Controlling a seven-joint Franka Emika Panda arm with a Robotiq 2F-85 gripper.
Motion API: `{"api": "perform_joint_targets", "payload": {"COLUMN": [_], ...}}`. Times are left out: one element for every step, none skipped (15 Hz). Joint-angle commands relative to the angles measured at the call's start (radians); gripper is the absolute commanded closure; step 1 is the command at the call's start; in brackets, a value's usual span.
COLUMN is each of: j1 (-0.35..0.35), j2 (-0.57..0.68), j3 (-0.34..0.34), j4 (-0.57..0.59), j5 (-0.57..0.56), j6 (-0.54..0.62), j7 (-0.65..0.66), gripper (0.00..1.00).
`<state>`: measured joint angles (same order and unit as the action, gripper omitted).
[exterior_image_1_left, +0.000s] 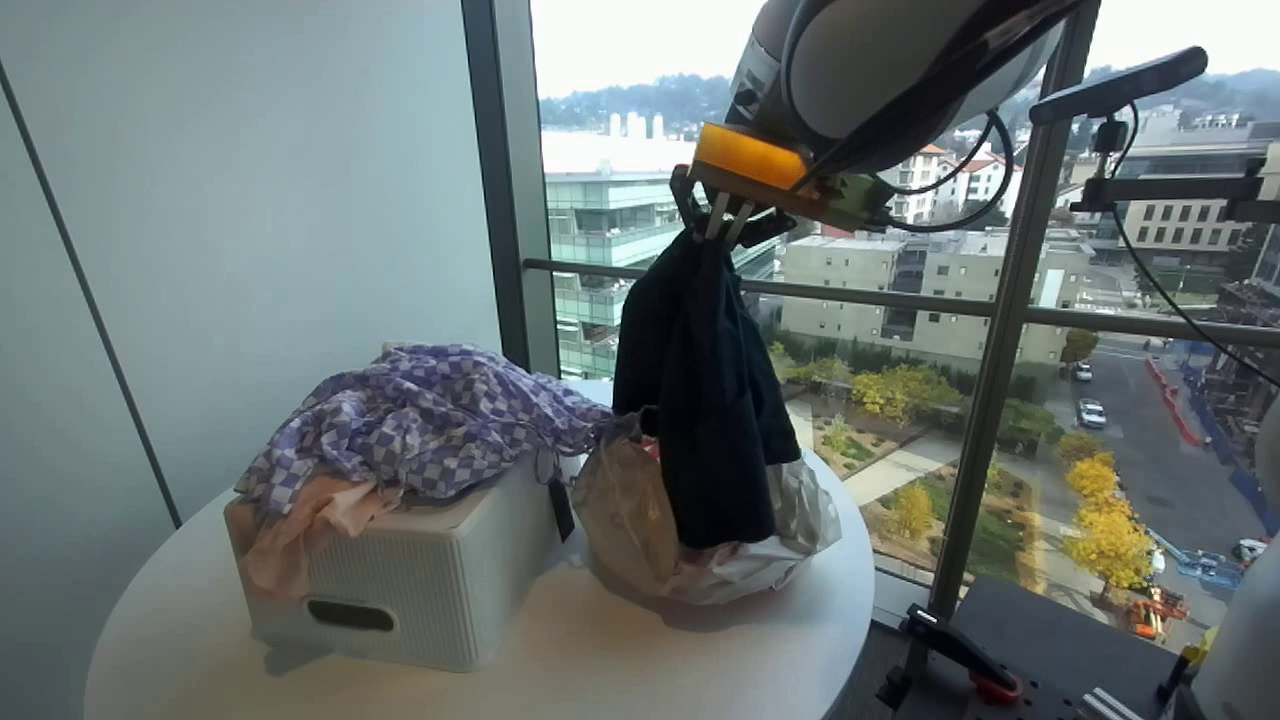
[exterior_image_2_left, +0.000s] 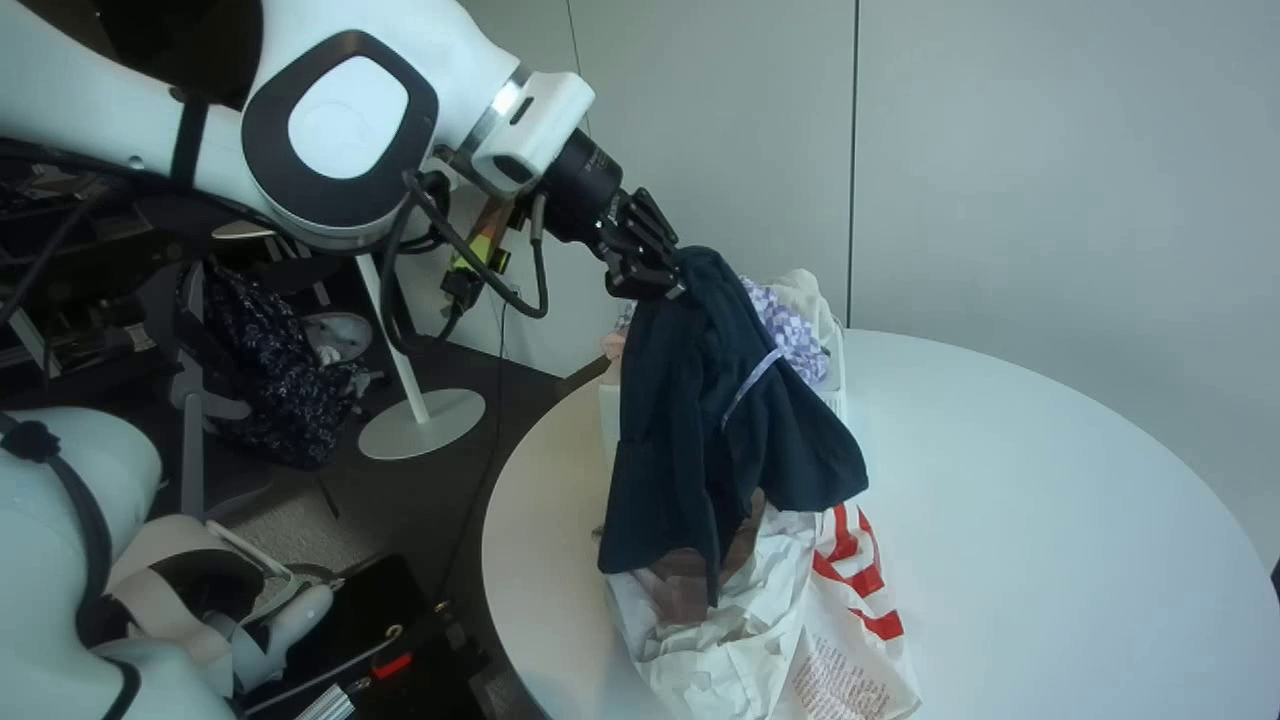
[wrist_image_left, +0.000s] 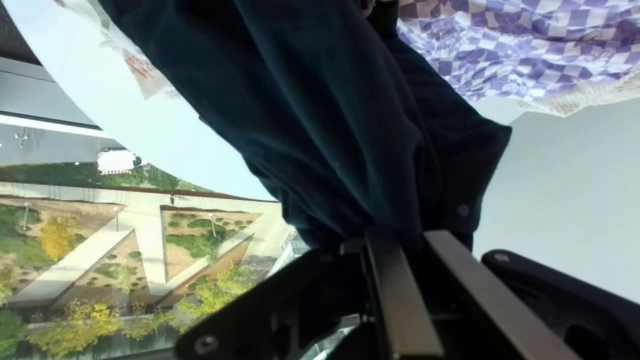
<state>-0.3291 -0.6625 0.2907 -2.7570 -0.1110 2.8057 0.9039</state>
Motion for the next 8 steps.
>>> {"api": "perform_joint_targets", "payload": {"j1": [-0.002,0.014,0.024,0.052,0.066,0.037,-0.017,-0.08], "j2": [0.129,0.156,0.179,0.196,0.209,0.216,0.222,0.226], "j3": [0.006,-0.006,-0.011,-0.029,-0.035,-0.01,0.028,0.07], "j4": [0.024,0.021,0.018,0.012,0.009,0.004,0.004,0.0], "j5": [0.018,0.029,0.04,0.062,0.076,0.06,0.027,-0.015], "j6": [0.112,0.126,0.14,0.148,0.155,0.166,0.161,0.145], "j7": [-0.005,-0.014,-0.014,-0.024,-0.029,-0.008,0.023,0.054], "gripper": [0.95,0.95,0.95,0.95,0.95,0.95,0.95,0.95]}}
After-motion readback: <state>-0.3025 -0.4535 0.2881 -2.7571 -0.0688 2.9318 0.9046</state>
